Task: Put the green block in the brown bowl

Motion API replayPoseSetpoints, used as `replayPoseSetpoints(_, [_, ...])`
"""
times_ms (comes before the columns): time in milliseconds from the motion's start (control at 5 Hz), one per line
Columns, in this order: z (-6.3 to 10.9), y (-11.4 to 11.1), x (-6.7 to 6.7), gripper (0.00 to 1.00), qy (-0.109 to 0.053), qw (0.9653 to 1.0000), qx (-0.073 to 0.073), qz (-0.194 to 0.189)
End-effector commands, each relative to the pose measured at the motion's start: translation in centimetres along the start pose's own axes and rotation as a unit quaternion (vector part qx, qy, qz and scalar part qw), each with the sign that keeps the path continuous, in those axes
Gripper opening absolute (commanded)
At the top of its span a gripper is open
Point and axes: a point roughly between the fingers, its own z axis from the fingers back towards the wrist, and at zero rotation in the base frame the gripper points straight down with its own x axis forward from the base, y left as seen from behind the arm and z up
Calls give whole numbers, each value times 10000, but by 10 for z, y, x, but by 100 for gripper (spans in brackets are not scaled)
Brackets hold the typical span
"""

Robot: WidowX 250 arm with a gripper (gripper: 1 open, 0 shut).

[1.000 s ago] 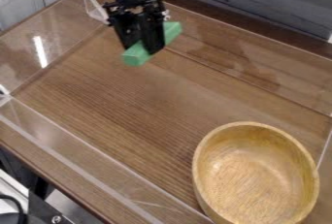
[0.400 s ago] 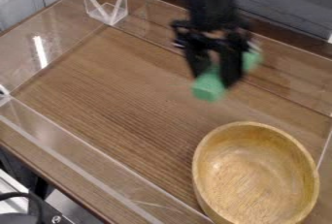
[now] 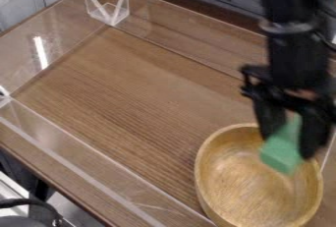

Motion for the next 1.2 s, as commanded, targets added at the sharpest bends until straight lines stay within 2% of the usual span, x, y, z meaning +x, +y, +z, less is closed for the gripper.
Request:
replayPoseSetpoints(0, [-3,-3,-7,0,-320,9994,74,-82])
replayPoseSetpoints(200, [-8,-2,-8,0,-398,9992,102,36])
replayPoseSetpoints(1000, [-6,-6,-22,0,-541,9982,46,270])
